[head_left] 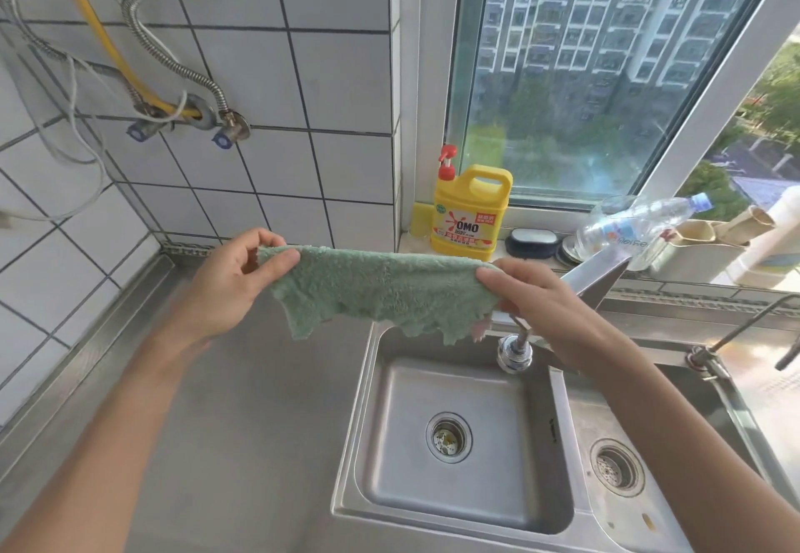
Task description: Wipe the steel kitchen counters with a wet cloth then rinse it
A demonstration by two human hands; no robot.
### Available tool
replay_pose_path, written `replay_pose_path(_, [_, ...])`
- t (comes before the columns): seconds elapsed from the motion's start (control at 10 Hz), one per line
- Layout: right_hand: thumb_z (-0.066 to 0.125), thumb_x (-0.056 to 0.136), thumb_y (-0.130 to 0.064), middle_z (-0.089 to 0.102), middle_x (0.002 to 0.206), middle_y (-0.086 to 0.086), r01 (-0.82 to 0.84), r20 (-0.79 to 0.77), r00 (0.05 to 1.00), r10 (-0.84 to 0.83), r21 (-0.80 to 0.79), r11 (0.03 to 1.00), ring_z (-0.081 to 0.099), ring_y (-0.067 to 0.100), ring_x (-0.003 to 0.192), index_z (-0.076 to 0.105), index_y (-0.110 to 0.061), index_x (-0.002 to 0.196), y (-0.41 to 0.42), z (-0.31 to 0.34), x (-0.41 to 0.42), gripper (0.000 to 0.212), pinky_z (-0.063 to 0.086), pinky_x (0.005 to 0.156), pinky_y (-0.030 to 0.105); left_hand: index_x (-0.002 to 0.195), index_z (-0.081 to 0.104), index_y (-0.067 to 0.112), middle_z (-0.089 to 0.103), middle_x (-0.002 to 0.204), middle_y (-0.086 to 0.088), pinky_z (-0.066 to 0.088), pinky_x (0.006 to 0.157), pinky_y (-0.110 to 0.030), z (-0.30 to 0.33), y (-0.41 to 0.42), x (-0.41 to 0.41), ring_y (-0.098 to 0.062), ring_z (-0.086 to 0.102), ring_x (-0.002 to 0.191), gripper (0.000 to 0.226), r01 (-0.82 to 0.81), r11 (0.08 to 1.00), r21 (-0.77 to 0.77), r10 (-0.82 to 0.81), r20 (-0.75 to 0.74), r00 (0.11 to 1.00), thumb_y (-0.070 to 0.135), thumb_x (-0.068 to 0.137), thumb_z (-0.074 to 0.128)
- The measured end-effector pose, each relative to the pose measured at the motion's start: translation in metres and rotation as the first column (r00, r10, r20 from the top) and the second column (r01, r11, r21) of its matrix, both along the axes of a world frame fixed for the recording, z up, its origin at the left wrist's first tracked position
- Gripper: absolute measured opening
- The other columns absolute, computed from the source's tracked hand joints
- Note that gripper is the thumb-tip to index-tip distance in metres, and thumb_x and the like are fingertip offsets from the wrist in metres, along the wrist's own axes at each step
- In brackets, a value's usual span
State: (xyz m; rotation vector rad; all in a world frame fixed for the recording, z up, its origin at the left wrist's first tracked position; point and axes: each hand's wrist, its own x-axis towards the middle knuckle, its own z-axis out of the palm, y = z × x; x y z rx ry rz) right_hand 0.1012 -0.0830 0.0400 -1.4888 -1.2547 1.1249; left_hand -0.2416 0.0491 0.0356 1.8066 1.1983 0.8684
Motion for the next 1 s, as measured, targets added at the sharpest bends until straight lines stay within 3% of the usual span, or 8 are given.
replay_pose_path(0.1, [0.051,0.106,-0.03,0.074,0.087,0.019,0.098,-0.226,0.969,-0.099,-0.015,0.995,0.066,0.038,0.075,0.075,-0.007,0.098,-0.01,-0.003,0.001,0.034,0.059,0.066,0.04,0.094,0.057,0.023,0.053,0.079,-0.003,0.036,0.065,-0.031,-0.001,0.002,0.03,-0.015,0.046,0.07,0.023,-0.026,1.0,0.009,0.025,0.111,0.994,0.045,0.096,0.064])
replay_pose_path(0.2, [0.048,0.107,-0.035,0.074,0.077,0.003,0.278,-0.248,0.93,-0.272,-0.011,0.96,0.068,0.022,0.067,0.08,-0.024,0.094,-0.026,-0.005,0.01,0.036,0.058,0.057,0.036,0.095,0.054,0.026,0.057,0.08,0.005,0.043,0.065,-0.023,-0.003,0.011,0.077,-0.004,0.051,0.066,0.018,-0.059,0.993,0.099,0.05,0.096,0.994,0.04,0.104,0.061])
replay_pose_path(0.3, [0.047,0.108,-0.038,0.072,0.072,-0.005,0.523,-0.305,0.809,-0.502,-0.016,0.852,0.069,0.012,0.066,0.075,-0.017,0.097,-0.039,-0.014,0.027,0.037,0.053,0.051,0.027,0.101,0.054,0.02,0.059,0.081,0.004,0.047,0.067,-0.022,0.002,0.016,0.13,-0.002,0.055,0.068,0.021,-0.001,0.982,0.19,-0.013,0.074,0.997,0.04,0.104,0.062])
replay_pose_path(0.4, [0.047,0.107,-0.041,0.064,0.08,0.002,0.636,-0.279,0.728,-0.626,-0.064,0.769,0.062,0.017,0.068,0.064,-0.007,0.104,-0.046,-0.016,0.035,0.038,0.049,0.047,0.025,0.108,0.056,0.015,0.065,0.089,-0.004,0.051,0.075,-0.036,0.006,0.027,0.162,-0.018,0.062,0.08,0.027,0.061,0.978,0.198,-0.08,0.091,0.993,0.038,0.101,0.067])
replay_pose_path(0.5, [0.047,0.107,-0.042,0.061,0.084,0.006,0.78,-0.253,0.585,-0.771,-0.087,0.62,0.059,0.02,0.071,0.062,-0.008,0.105,-0.064,-0.021,0.073,0.037,0.049,0.056,0.029,0.109,0.056,0.02,0.057,0.088,0.016,0.043,0.069,-0.014,0.012,0.038,0.239,0.001,0.055,0.079,0.028,0.187,0.95,0.251,-0.192,-0.006,0.981,0.041,0.098,0.07])
replay_pose_path(0.7, [0.044,0.109,-0.034,0.068,0.076,0.005,0.8,-0.258,0.51,-0.821,-0.207,0.563,0.063,0.019,0.064,0.067,-0.01,0.096,-0.066,-0.044,0.123,0.035,0.048,0.055,0.028,0.118,0.059,0.009,0.058,0.095,0.008,0.038,0.063,-0.013,-0.007,0.059,0.328,-0.012,0.056,0.082,0.037,0.347,0.916,0.198,-0.312,-0.188,0.931,0.04,0.1,0.068])
replay_pose_path(0.9, [0.048,0.106,-0.024,0.072,0.072,0.008,0.742,-0.197,0.537,-0.82,-0.353,0.571,0.067,0.02,0.057,0.066,-0.008,0.085,-0.06,-0.078,0.136,0.032,0.056,0.053,0.033,0.115,0.057,0.016,0.065,0.11,-0.003,0.042,0.079,-0.034,-0.046,0.052,0.351,-0.023,0.061,0.104,0.031,0.438,0.893,0.103,-0.369,-0.389,0.844,0.043,0.102,0.062])
replay_pose_path(1.0, [0.045,0.108,-0.026,0.075,0.094,0.018,0.718,-0.177,0.574,-0.799,-0.36,0.596,0.075,0.029,0.072,0.064,-0.004,0.098,-0.059,-0.094,0.132,0.031,0.064,0.069,0.047,0.142,0.052,0.013,0.064,0.132,-0.006,0.045,0.091,-0.031,-0.058,0.043,0.35,-0.018,0.06,0.112,0.051,0.461,0.887,0.002,-0.429,-0.361,0.828,0.047,0.104,0.058])
